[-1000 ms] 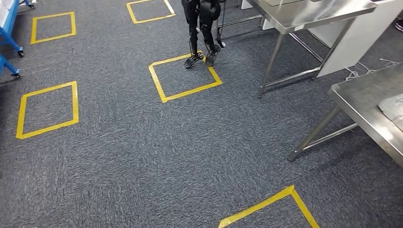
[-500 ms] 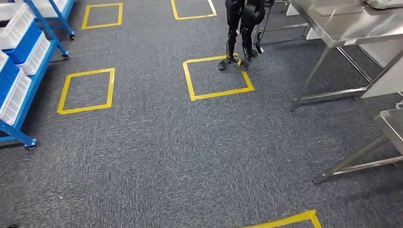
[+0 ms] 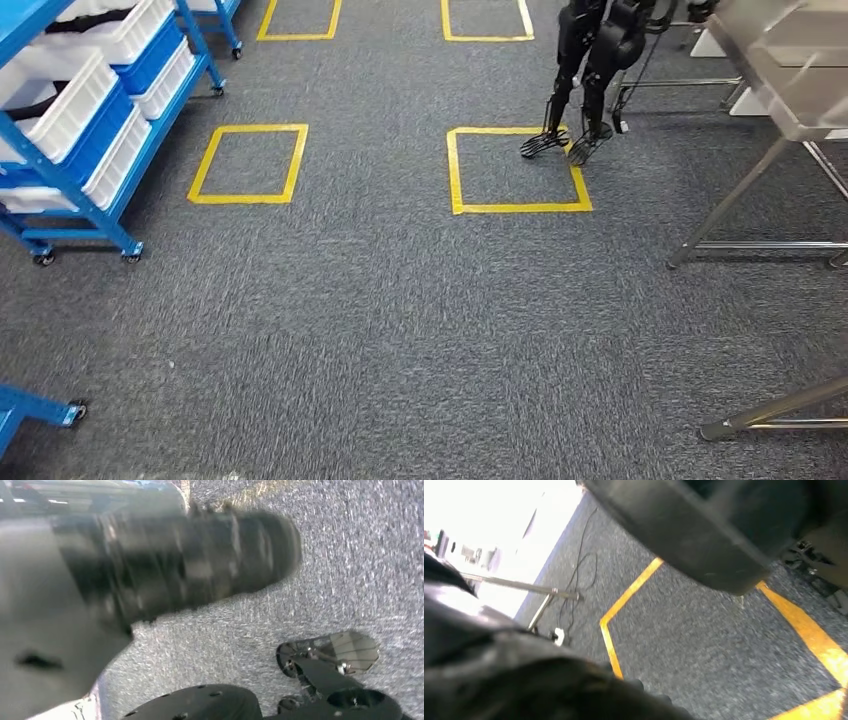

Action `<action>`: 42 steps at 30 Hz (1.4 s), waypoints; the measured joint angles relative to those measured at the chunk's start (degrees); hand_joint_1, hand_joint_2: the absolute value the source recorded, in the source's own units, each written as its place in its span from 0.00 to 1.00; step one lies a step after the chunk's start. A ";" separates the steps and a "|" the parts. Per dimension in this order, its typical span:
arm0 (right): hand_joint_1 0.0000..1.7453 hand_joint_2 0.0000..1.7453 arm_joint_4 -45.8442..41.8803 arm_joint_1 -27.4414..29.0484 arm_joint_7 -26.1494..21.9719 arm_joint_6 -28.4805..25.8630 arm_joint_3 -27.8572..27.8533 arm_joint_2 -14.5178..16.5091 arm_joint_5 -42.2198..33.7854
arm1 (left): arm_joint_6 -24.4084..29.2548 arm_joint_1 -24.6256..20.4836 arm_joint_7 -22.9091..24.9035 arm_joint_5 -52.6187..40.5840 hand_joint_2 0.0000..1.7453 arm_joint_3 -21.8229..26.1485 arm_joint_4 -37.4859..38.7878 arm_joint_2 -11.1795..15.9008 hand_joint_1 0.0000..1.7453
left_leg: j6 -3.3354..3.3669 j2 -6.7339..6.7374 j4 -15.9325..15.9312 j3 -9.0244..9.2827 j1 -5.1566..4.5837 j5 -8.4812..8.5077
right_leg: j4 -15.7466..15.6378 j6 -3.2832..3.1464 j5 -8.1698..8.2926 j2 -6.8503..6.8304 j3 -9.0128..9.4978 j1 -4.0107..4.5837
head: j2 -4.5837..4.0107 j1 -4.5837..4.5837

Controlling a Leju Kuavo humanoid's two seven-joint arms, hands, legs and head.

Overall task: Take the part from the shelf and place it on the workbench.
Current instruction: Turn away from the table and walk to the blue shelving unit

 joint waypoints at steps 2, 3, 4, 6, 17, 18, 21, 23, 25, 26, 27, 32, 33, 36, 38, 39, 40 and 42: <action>0.00 0.00 -0.08 -0.48 0.09 0.32 0.59 0.02 0.02 | 0.49 0.19 -0.15 0.04 1.00 0.49 -0.01 -0.39 0.00 | 0.55 -1.30 -0.69 0.19 0.23 0.40 | -0.01 0.66 -0.35 0.24 0.21 -0.08 | 0.00 0.09; 0.00 0.00 -0.12 -0.65 0.20 0.44 0.83 0.02 0.07 | 0.72 0.26 -0.15 0.10 1.00 0.74 -0.01 -0.62 0.00 | 0.82 -1.87 -1.10 0.38 0.42 0.63 | 0.90 0.96 -1.07 1.57 -0.14 -0.18 | 0.00 0.12; 0.00 0.00 -0.15 -0.75 0.47 0.54 1.09 0.03 0.12 | 1.00 0.23 -0.13 0.16 1.00 0.98 -0.01 -0.85 0.00 | 1.13 -2.47 -1.45 0.55 0.62 0.87 | 3.07 1.19 -2.37 3.32 -1.17 -0.30 | 0.00 0.24; 0.00 0.00 -0.14 -0.79 1.32 0.73 1.68 0.05 0.24 | 1.71 -0.06 0.07 0.30 1.00 1.39 0.00 -1.41 0.00 | 1.48 -3.81 -1.56 0.45 0.66 1.06 | 10.15 1.42 -5.54 6.19 -4.80 -0.53 | 0.01 0.37; 0.00 0.00 -0.17 -1.71 4.66 1.70 4.27 0.46 -0.01 | 3.92 -1.54 3.52 1.57 1.00 3.34 0.00 -4.04 0.00 | -0.65 -11.33 -0.07 -0.98 1.04 0.78 | 0.57 0.35 1.76 9.68 -2.14 -1.03 | 0.01 0.37; 0.00 0.00 -0.20 -1.79 4.67 1.75 4.45 0.52 -0.02 | 3.92 -1.54 3.61 1.51 1.00 3.40 0.00 -4.12 0.00 | -0.89 -10.18 0.77 -1.44 1.04 0.18 | 0.24 -0.09 1.97 8.97 -1.87 -1.06 | 0.01 0.27; 0.00 0.00 -0.25 -1.72 4.68 1.92 4.76 0.66 -0.02 | 3.92 -1.88 3.70 1.47 1.00 3.52 0.00 -4.28 0.00 | -1.43 -4.87 9.46 -5.63 0.97 -4.75 | -0.35 -0.85 2.22 6.51 -1.50 -0.90 | -0.01 -0.04; 0.00 0.00 -0.25 -1.65 4.68 2.14 4.99 0.68 -0.01 | 3.81 -2.05 3.69 1.52 1.00 3.58 0.00 -4.36 0.00 | -1.76 -3.86 14.82 -8.30 1.19 -6.61 | -0.33 -0.93 2.00 4.69 -1.41 -0.74 | 0.00 -0.05; 0.00 0.00 -0.25 -1.69 4.68 2.34 5.28 0.72 0.07 | 3.63 -2.01 3.68 1.66 1.00 3.63 0.00 -4.40 0.00 | -1.87 -3.22 12.49 -7.04 1.36 -4.38 | -0.31 -0.81 1.65 3.01 -1.13 -0.70 | 0.00 -0.07; 0.00 0.00 -0.25 -1.72 4.67 2.40 5.45 0.75 0.10 | 3.51 -2.00 3.68 1.71 1.00 3.64 0.00 -4.42 0.00 | -1.81 -2.19 8.82 -5.06 1.38 -2.37 | -0.31 -0.65 1.43 2.28 -0.87 -0.68 | -0.01 -0.08; 0.00 0.00 -0.26 -1.73 4.62 2.44 5.60 0.79 0.14 | 3.34 -2.07 3.67 1.74 1.00 3.64 -0.01 -4.46 0.00 | -1.66 -0.66 5.05 -3.08 1.20 -0.85 | -0.29 -0.40 1.16 1.62 -0.61 -0.56 | -0.01 -0.08; 0.00 0.00 -0.38 -2.10 4.01 2.81 6.19 0.90 0.15 | 2.07 -2.44 3.38 1.14 1.00 3.72 0.00 -4.64 0.00 | 0.20 -0.42 -0.04 -0.54 0.59 0.64 | -0.28 1.28 0.12 -0.59 0.47 -0.28 | 0.00 0.40; 0.00 0.00 -0.44 -2.20 3.96 2.97 6.27 0.92 0.14 | 1.73 -2.39 3.05 0.99 1.00 3.72 0.00 -4.61 0.00 | 0.58 -1.15 -0.32 -0.38 0.64 0.75 | 0.31 1.59 -0.50 0.51 0.38 -0.43 | -0.01 0.46; 0.00 0.00 -0.52 -2.06 3.91 3.38 6.69 0.94 0.04 | 0.90 -2.35 1.99 0.66 1.00 3.74 0.00 -4.60 0.00 | 1.45 -3.37 -0.81 -0.10 0.79 1.01 | 8.51 1.91 -4.83 5.68 -3.55 -0.72 | 0.00 0.76; 0.00 0.00 -0.51 -1.86 3.91 3.47 6.93 0.93 0.01 | 0.68 -2.26 1.74 0.56 1.00 3.74 0.00 -4.59 0.00 | 1.69 -5.15 -0.74 -0.14 0.67 0.98 | 14.84 1.84 -6.54 6.69 -7.19 -0.65 | 0.01 0.78; 0.00 0.00 -0.51 -1.80 3.91 3.49 7.02 0.92 0.00 | 0.64 -2.16 1.71 0.52 1.00 3.74 0.00 -4.58 0.00 | 1.73 -6.15 -0.66 -0.13 0.61 0.95 | 15.50 1.74 -5.85 6.88 -7.97 -0.63 | 0.00 0.78; 0.00 0.00 -0.51 -1.77 3.91 3.50 7.07 0.92 0.00 | 0.64 -2.08 1.70 0.50 1.00 3.74 0.00 -4.58 0.00 | 1.73 -7.18 -0.54 -0.11 0.58 0.92 | 13.93 1.55 -4.06 7.12 -7.71 -0.61 | 0.01 0.78; 0.00 0.00 -0.51 -1.75 3.92 3.48 7.14 0.91 0.00 | 0.65 -1.99 1.72 0.48 1.00 3.74 0.00 -4.58 0.00 | 1.62 -9.07 -0.29 -0.13 0.61 0.85 | 6.76 1.01 0.36 9.08 -5.19 -0.62 | 0.00 0.78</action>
